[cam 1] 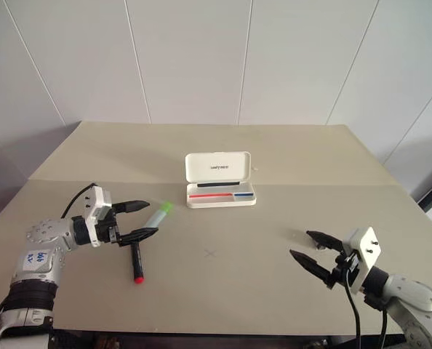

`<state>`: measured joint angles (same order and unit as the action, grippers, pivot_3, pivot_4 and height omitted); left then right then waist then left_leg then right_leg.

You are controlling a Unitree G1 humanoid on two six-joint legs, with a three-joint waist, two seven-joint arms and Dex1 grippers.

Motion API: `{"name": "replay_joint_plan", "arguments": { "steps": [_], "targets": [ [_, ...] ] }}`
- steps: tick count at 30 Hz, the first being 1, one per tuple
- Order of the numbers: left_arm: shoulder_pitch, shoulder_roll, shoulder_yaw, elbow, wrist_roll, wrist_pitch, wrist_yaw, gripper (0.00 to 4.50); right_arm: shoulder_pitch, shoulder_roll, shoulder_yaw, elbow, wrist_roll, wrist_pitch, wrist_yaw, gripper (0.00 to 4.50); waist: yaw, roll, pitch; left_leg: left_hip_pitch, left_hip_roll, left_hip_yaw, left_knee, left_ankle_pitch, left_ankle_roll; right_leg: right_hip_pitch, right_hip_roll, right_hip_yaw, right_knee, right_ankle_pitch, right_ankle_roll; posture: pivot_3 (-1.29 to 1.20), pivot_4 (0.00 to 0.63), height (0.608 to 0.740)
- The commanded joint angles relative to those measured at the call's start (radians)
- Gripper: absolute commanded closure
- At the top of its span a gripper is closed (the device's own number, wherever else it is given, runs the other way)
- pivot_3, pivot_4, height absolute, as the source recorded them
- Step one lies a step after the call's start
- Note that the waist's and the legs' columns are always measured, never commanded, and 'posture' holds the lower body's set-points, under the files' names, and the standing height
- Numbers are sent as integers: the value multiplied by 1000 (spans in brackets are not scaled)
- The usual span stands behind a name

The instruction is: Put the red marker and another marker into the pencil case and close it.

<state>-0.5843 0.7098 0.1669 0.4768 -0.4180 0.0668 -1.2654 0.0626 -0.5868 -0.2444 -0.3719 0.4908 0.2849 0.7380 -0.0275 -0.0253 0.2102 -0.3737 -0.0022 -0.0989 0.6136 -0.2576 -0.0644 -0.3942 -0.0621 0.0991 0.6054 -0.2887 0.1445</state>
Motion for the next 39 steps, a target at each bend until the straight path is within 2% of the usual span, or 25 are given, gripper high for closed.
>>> {"name": "replay_joint_plan", "arguments": {
  "steps": [1, 9, 14, 17, 22, 25, 31, 39],
  "targets": [
    [-68, -11, -16, 46, 27, -42, -11, 27, 12, 14, -16, -47, 6, -18, -21, 0, 0, 0, 0, 0, 0, 0, 0, 0, 0, 0, 0, 0, 0, 0, 0, 0, 150, 740],
    [-231, -90, -67, 201, 94, -126, -10, 27, 16, 34, -16, -76, 6, -15, -53, 0, 0, -1, 0, 0, 0, 0, 1, 0, 0, 0, 0, 0, 2, 0, 0, 0, 150, 740],
    [-376, -172, -135, 388, 190, -200, 9, 27, 16, 24, -16, -71, 7, -10, -47, 0, 0, -1, 0, 0, -1, 0, 1, 0, 0, 0, 0, 0, 2, 0, 1, 0, 150, 740],
    [-452, -197, -200, 511, 299, -256, 72, 27, 0, 22, -12, -52, 3, -14, -41, 0, 0, -2, 1, -1, -2, 0, 2, 0, 0, 0, 0, 0, 1, 0, 2, 0, 150, 740],
    [-540, -240, -213, 668, 358, -301, 121, 27, -32, 31, 8, -32, -11, -20, -44, 0, -3, -3, 1, -1, -1, 0, 2, 0, 0, -1, 0, 0, 2, 0, 3, 0, 150, 740],
    [-592, -263, -241, 749, 428, -302, 208, 27, -33, 33, 14, -33, -8, -17, -39, 0, 0, -3, 2, -2, -2, 0, 2, 0, 0, -2, 0, 0, 3, 0, 3, 0, 150, 740],
    [-628, -287, -271, 811, 515, -312, 307, 27, -38, 30, 21, -18, -11, -21, -29, 0, 0, -3, 2, -3, -2, 0, 2, 0, 0, -2, 0, 0, 3, 0, 4, 0, 150, 740],
    [-638, -310, -272, 843, 567, -281, 340, 27, -42, 27, 23, -14, -13, -20, -27, 0, 0, -3, 2, -2, -2, -1, 2, 0, 0, -2, 0, 0, 4, 0, 4, 0, 150, 740]
  ]
}}
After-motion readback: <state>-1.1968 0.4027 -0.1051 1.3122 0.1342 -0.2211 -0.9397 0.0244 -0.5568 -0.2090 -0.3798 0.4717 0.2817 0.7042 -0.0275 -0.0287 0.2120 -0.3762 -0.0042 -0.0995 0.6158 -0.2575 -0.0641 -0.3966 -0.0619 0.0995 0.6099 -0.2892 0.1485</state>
